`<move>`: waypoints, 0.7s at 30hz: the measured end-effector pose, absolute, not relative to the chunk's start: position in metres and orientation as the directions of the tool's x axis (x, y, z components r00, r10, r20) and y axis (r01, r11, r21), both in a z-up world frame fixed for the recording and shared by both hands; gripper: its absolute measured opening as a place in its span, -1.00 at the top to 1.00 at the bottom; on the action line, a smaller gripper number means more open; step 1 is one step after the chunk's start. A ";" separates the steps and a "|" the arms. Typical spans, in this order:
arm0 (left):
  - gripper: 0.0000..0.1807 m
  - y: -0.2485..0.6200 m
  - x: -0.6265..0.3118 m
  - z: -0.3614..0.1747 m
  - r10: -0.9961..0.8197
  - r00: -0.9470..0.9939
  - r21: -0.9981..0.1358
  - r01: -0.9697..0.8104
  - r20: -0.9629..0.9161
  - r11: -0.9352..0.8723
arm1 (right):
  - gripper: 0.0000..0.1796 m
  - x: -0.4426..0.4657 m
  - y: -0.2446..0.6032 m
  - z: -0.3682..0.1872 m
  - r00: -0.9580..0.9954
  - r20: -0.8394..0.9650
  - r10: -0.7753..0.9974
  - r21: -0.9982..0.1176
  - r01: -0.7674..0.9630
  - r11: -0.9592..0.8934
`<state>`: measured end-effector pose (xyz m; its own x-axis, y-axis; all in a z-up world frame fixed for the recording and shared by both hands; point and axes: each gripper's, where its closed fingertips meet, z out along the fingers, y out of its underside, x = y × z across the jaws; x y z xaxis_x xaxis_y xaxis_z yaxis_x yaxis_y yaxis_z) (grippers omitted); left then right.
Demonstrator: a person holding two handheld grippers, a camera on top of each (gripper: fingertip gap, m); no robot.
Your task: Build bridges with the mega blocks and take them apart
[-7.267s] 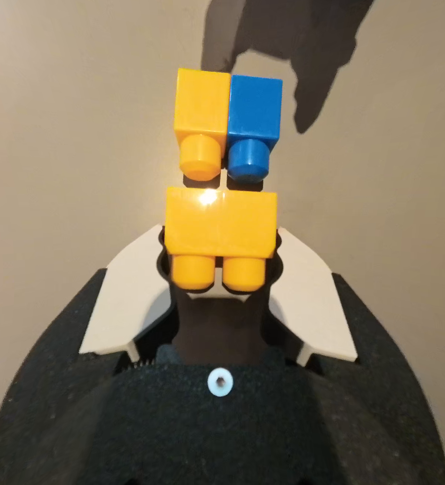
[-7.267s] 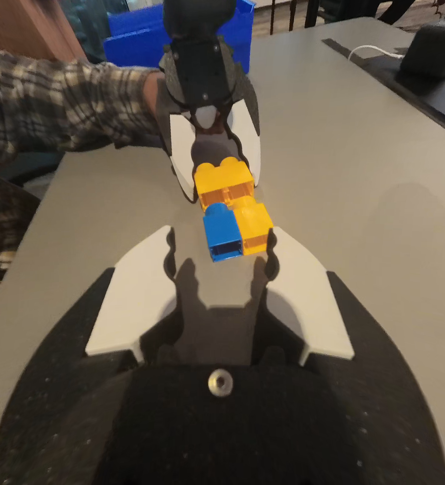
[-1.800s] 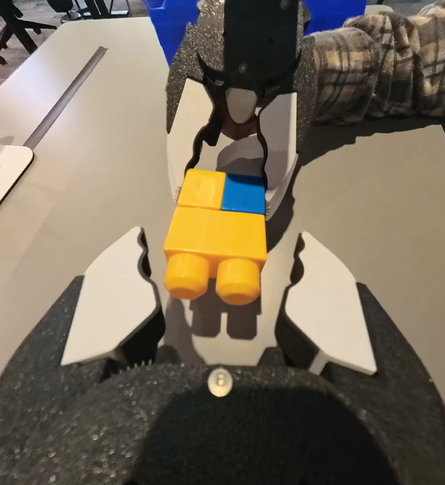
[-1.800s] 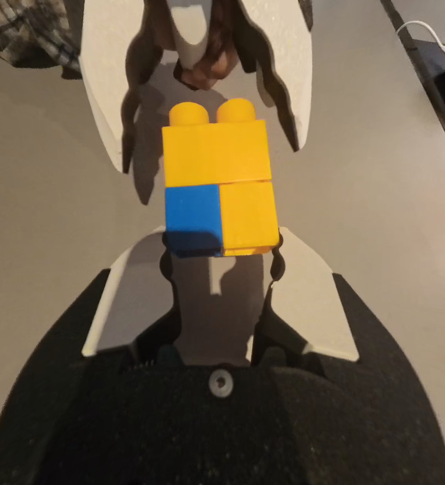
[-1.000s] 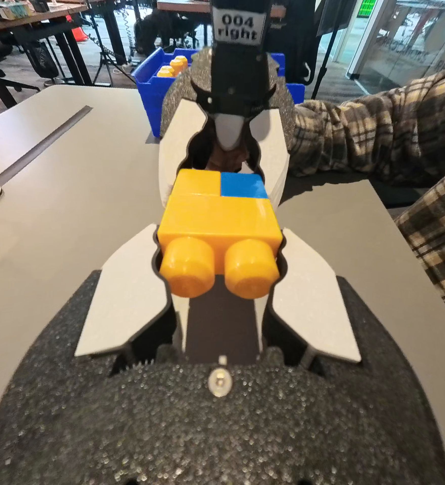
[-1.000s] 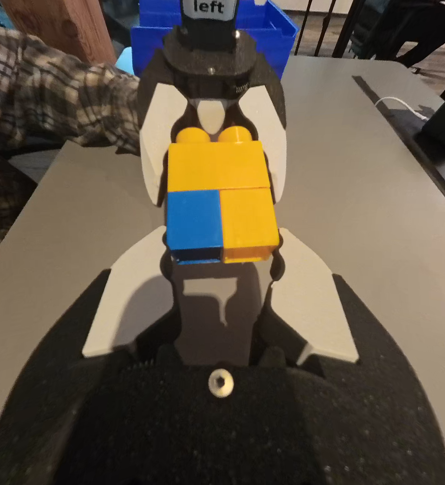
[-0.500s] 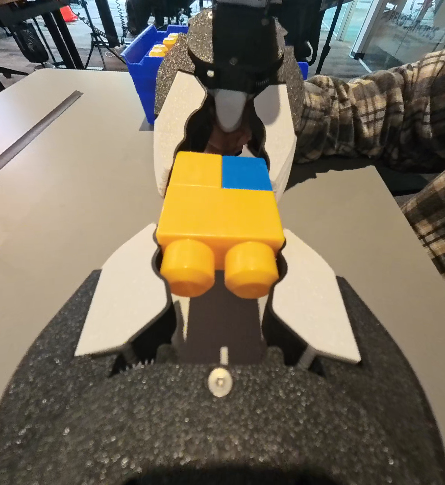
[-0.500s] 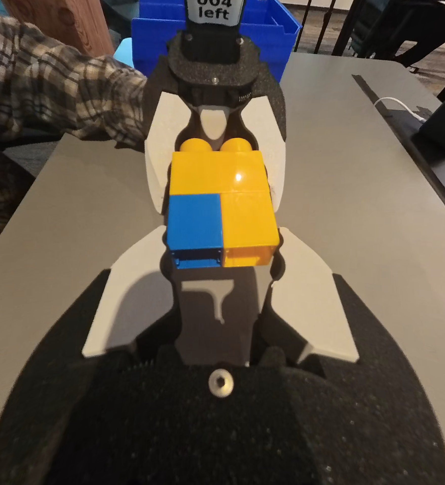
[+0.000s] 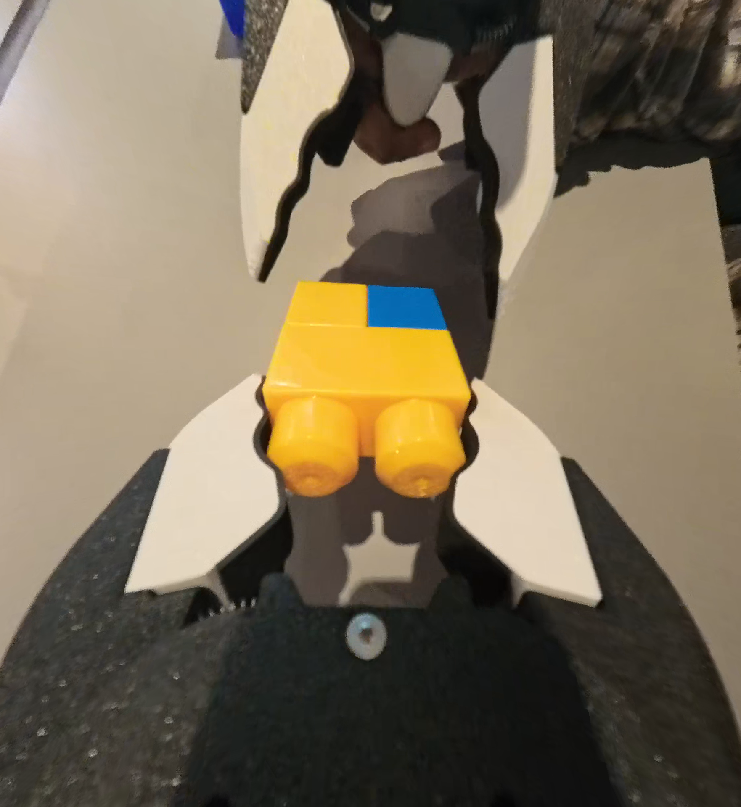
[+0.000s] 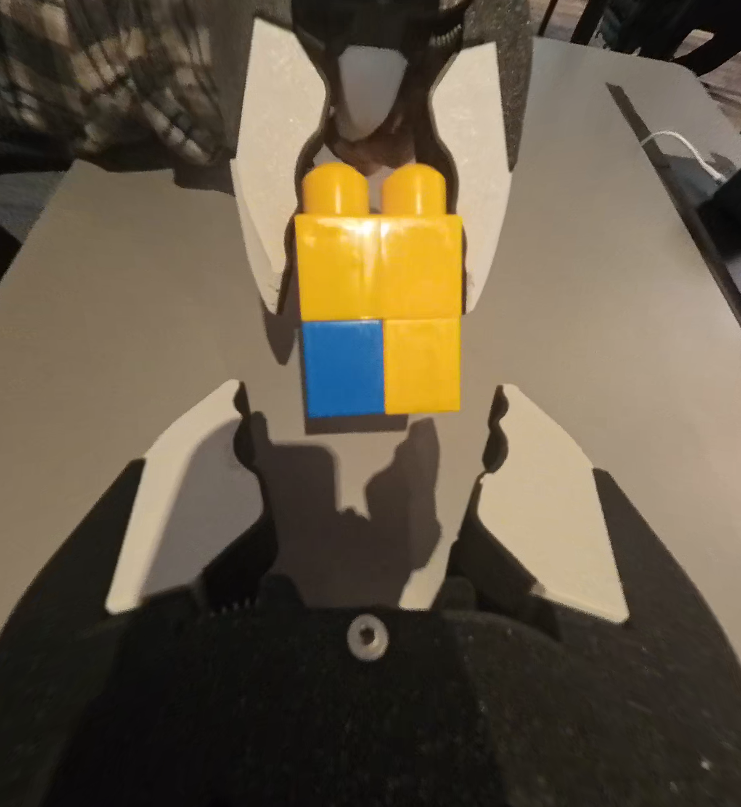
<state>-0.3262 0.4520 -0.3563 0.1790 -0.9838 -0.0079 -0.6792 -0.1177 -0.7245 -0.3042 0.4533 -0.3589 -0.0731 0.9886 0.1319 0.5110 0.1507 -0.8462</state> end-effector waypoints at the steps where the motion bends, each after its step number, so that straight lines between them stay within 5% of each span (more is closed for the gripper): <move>1: 0.08 0.451 -0.324 -0.354 -0.984 0.176 -0.718 -0.686 -0.001 -0.122 | -0.18 -0.307 0.454 -0.359 -0.067 0.149 0.987 -0.844 0.510 0.163; 4: 0.08 0.447 -0.313 -0.347 -0.988 0.152 -0.710 -0.695 0.010 -0.114 | -0.23 -0.313 0.452 -0.359 -0.054 0.157 0.986 -0.846 0.508 0.163; 7: 0.08 0.443 -0.303 -0.336 -0.992 0.122 -0.728 -0.678 0.017 -0.096 | 0.10 -0.314 0.446 -0.359 -0.081 0.133 0.988 -0.851 0.501 0.156; 12: 0.07 0.446 -0.291 -0.310 -0.989 0.146 -0.810 -0.575 0.034 -0.113 | 0.12 -0.315 0.449 -0.348 -0.034 0.153 0.988 -0.874 0.462 0.151; 16: -0.13 0.453 -0.289 -0.275 -0.977 0.173 -0.930 -0.324 0.123 -0.174 | 0.13 -0.311 0.459 -0.328 0.047 0.167 0.985 -0.926 0.351 0.140; 21: -0.16 0.462 -0.302 -0.242 -0.960 0.163 -0.972 -0.012 0.228 -0.233 | 0.17 -0.309 0.465 -0.318 0.094 0.108 0.990 -0.969 0.230 0.084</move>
